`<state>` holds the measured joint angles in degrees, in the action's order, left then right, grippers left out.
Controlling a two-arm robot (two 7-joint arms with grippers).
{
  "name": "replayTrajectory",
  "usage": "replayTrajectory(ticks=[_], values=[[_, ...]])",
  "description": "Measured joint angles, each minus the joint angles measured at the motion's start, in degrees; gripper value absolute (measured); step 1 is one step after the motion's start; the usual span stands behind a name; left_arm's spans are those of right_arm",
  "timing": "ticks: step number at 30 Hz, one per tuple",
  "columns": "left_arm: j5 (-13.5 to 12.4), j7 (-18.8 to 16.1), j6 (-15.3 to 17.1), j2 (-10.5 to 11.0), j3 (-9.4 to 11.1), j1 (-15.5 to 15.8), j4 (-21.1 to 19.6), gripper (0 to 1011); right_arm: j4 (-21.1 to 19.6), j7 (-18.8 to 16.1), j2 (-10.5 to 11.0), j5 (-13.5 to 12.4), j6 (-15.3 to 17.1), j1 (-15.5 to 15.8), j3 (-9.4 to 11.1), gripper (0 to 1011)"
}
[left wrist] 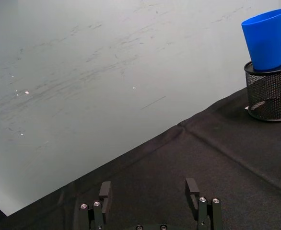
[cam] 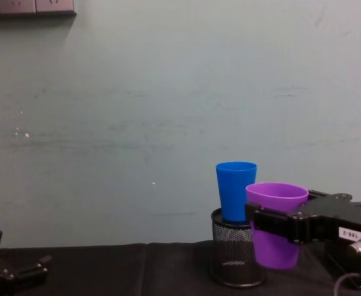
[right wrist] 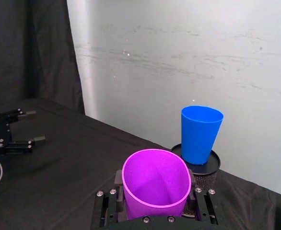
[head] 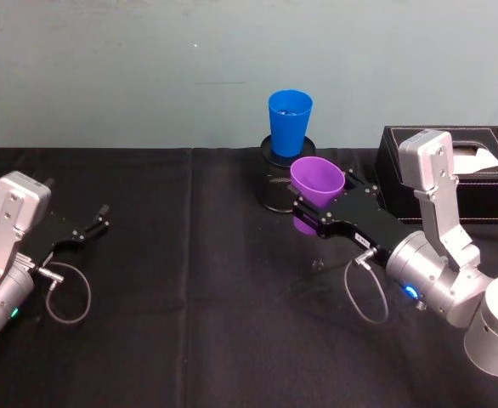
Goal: Pick up one cup with a gripper and tap it against the other cup.
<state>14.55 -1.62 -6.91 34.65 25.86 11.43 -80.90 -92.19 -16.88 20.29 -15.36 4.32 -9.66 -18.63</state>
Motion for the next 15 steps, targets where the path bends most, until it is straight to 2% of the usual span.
replayTrajectory(ticks=[8, 15], values=[[0.0, 0.0, 0.0, 0.0, 0.0, 0.0, 0.0, 1000, 3.0, -1.3, -1.2, 1.0, 1.2, -3.1, -0.7, 721], [0.0, 0.0, 0.0, 0.0, 0.0, 0.0, 0.0, 1000, 8.5, -2.5, -2.9, 1.6, 2.0, -7.9, -1.6, 721]])
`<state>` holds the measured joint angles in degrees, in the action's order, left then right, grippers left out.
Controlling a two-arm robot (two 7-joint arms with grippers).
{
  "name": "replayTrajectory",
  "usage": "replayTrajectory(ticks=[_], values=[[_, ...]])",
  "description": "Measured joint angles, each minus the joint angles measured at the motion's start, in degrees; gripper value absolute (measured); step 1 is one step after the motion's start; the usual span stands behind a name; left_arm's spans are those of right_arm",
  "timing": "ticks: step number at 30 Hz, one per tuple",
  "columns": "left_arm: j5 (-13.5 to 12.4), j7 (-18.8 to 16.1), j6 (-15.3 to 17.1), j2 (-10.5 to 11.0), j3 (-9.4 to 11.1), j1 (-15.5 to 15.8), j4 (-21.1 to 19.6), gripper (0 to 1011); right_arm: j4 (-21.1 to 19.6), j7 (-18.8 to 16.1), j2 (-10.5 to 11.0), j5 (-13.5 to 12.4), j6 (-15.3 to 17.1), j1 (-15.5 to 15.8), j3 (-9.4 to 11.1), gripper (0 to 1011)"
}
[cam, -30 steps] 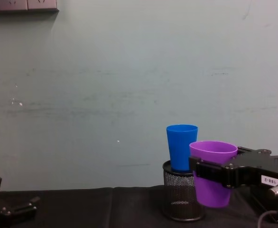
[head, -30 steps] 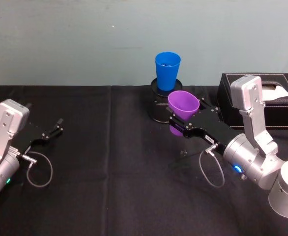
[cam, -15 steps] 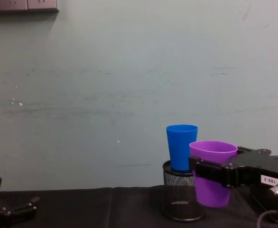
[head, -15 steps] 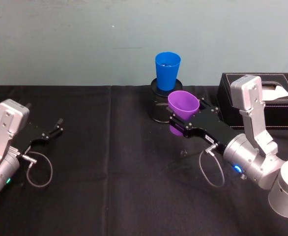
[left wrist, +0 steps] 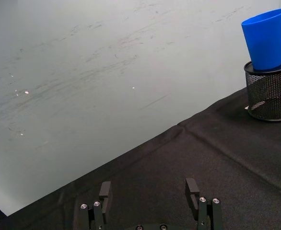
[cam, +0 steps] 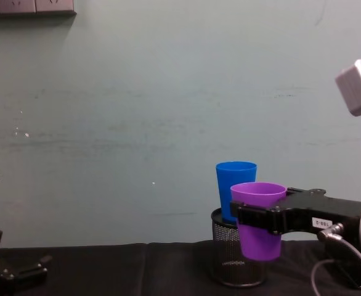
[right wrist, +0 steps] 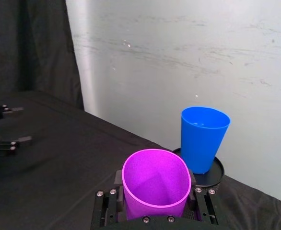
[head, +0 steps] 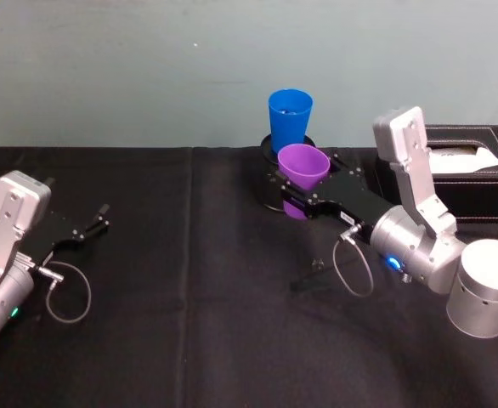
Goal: Pick up one cup with a gripper and tap it against the other cup.
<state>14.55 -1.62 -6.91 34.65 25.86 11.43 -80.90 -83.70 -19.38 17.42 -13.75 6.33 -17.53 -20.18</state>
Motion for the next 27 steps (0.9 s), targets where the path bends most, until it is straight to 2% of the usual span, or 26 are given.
replayTrajectory(ticks=[10, 21, 22, 27], values=[[0.0, 0.0, 0.0, 0.0, 0.0, 0.0, 0.0, 1000, 7.0, -0.1, -2.3, 0.9, -0.3, -5.0, -0.5, 721], [0.0, 0.0, 0.0, 0.0, 0.0, 0.0, 0.0, 1000, 11.4, -0.1, -4.1, 1.0, -0.9, -8.4, -0.3, 721], [0.0, 0.0, 0.0, 0.0, 0.0, 0.0, 0.0, 1000, 14.3, -0.3, -5.3, 0.6, -1.2, -10.1, 0.0, 721], [0.0, 0.0, 0.0, 0.0, 0.0, 0.0, 0.0, 1000, 15.4, -0.3, -5.7, 0.2, -1.4, -10.8, 0.3, 721]])
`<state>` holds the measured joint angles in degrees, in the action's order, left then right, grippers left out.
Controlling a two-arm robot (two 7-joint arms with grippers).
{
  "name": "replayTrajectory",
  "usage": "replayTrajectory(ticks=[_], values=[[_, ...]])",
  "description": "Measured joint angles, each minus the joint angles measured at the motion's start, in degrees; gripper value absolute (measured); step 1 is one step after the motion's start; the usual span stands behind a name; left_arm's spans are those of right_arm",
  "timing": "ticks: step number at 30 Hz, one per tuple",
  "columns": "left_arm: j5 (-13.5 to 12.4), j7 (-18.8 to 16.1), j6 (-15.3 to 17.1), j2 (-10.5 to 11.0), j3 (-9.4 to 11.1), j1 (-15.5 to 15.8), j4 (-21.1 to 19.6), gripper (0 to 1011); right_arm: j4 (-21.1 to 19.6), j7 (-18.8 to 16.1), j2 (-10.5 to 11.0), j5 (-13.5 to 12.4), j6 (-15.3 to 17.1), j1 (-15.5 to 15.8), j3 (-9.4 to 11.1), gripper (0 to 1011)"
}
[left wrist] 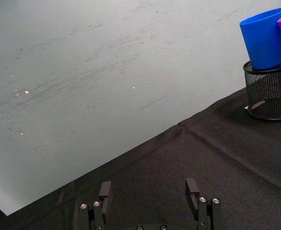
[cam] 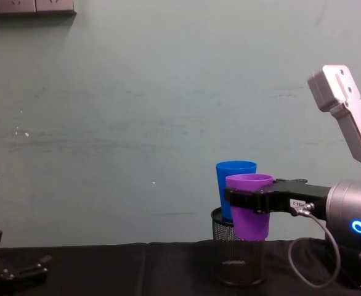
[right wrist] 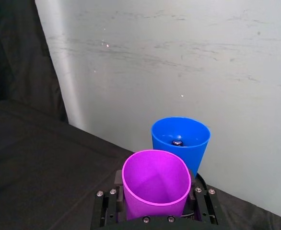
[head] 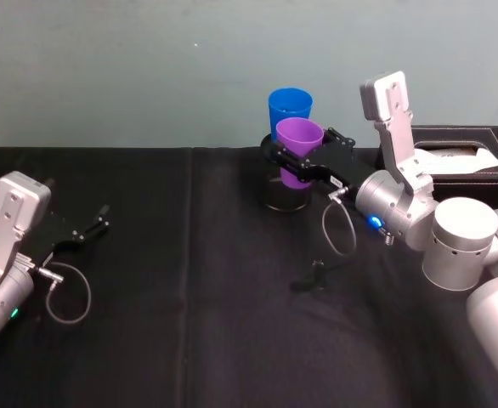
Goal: Pick up one cup with a gripper and tap it against the other cup.
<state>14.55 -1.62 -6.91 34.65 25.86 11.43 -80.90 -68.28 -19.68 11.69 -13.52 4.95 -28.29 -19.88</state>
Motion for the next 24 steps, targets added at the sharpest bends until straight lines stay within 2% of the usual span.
replayTrajectory(ticks=[8, 24], values=[[0.0, 0.0, 0.0, 0.0, 0.0, 0.0, 0.0, 1000, 1.2, 0.1, -0.4, -0.4, -0.3, -0.8, 0.6, 721], [0.0, 0.0, 0.0, 0.0, 0.0, 0.0, 0.0, 1000, 1.2, 0.2, -0.4, -0.4, -0.4, -0.9, 0.6, 721]])
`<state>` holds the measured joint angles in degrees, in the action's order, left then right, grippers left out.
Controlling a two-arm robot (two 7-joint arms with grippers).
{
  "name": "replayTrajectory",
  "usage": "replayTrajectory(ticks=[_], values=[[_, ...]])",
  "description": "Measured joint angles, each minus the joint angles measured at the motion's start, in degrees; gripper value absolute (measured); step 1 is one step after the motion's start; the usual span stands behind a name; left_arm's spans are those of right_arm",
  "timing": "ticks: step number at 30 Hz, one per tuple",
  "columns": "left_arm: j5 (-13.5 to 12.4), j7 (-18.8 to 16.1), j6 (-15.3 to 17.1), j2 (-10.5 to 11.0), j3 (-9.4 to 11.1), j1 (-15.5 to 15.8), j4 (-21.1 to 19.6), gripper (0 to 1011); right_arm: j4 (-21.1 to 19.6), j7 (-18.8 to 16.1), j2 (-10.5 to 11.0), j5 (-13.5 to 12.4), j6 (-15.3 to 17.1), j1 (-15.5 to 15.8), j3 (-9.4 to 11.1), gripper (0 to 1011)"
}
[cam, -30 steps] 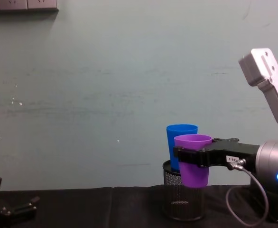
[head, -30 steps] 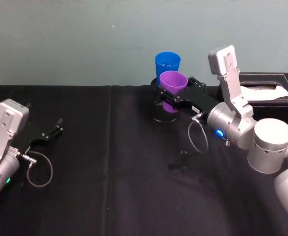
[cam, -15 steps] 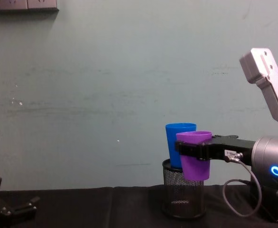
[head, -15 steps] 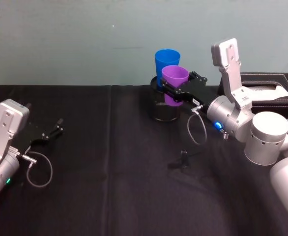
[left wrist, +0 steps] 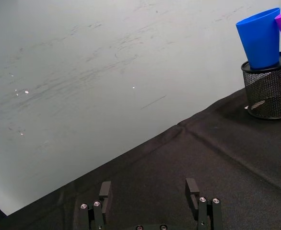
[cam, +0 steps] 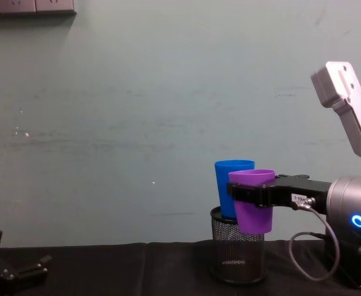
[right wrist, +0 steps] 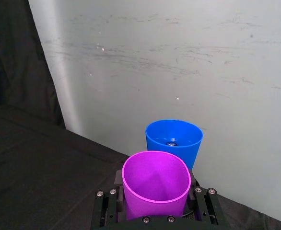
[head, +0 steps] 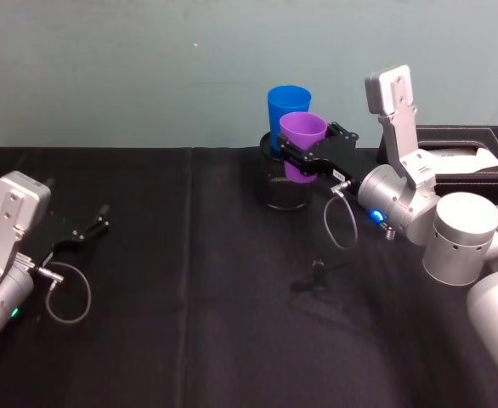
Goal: Pick up one cup with a gripper and tap it against the other cup.
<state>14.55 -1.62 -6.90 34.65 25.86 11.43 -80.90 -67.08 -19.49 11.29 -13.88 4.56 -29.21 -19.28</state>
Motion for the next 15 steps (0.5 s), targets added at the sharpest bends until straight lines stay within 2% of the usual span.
replayTrajectory(ticks=[15], values=[[0.0, 0.0, 0.0, 0.0, 0.0, 0.0, 0.0, 1000, -0.1, 0.1, 0.0, 0.0, 0.0, 0.1, -0.1, 720]])
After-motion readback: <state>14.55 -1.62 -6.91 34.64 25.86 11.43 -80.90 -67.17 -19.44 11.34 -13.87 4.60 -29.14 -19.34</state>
